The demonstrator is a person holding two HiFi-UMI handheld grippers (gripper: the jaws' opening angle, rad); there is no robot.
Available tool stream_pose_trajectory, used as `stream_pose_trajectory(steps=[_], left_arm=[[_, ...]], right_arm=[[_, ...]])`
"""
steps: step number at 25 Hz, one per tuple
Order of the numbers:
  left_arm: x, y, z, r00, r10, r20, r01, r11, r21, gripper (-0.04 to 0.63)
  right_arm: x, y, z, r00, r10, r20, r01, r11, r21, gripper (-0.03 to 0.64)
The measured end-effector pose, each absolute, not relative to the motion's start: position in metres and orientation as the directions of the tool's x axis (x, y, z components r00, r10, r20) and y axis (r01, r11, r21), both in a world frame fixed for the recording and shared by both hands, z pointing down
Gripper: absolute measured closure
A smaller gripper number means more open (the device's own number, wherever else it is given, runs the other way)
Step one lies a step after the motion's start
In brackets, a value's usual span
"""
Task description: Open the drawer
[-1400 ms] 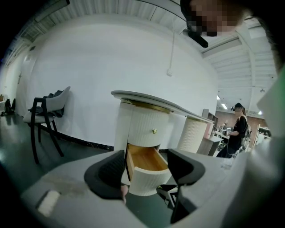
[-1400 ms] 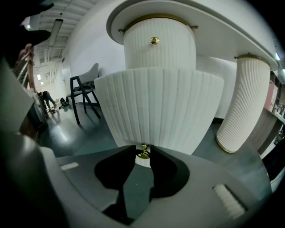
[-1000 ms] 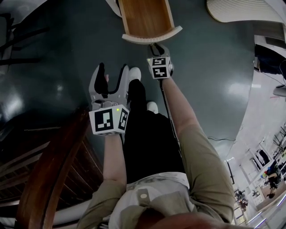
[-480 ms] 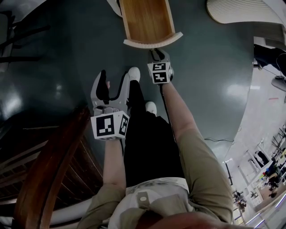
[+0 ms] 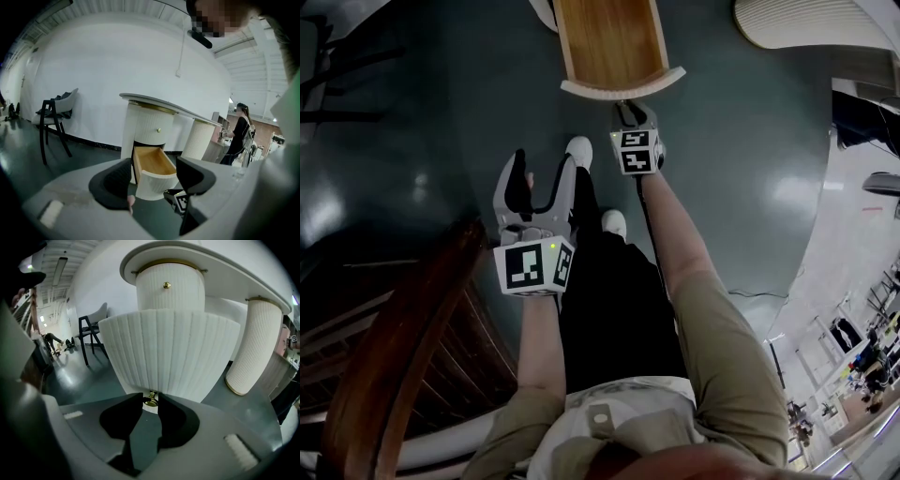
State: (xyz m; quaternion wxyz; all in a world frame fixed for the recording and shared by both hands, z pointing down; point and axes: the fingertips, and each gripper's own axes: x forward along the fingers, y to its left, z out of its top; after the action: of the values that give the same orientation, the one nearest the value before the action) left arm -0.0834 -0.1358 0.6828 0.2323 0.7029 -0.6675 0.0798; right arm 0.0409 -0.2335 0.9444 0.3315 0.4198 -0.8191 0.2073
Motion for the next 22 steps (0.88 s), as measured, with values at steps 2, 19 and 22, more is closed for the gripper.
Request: stream_pose_trajectory(steps=[2,19,22], left_arm=[[-0.082,-0.135,0.681,0.097,-0.903,0.418,-0.975,-0.003,0.221,0.279],[-0.093,-0.16,0.642,0.082,-0.909,0.409,-0.983,-0.006,0.184,0.282],[-0.097,-0.163,0.624,0.08,-0.903,0.422,-0.984,-0.004,0.178,0.282]], right_arm=[[0.041,-0.232,0.945,-0.427,-0.551,0.717,-0.827,0.558,-0.063,0.511],[0.039,-0.234,0.926,-0.427,-0.519,0.74,-0.848,0.514,-0.129,0.435],[0.042,-0.234,0.901,-0.443,-0.515,0.734,-0.836,0.533,-0.131,0.434]])
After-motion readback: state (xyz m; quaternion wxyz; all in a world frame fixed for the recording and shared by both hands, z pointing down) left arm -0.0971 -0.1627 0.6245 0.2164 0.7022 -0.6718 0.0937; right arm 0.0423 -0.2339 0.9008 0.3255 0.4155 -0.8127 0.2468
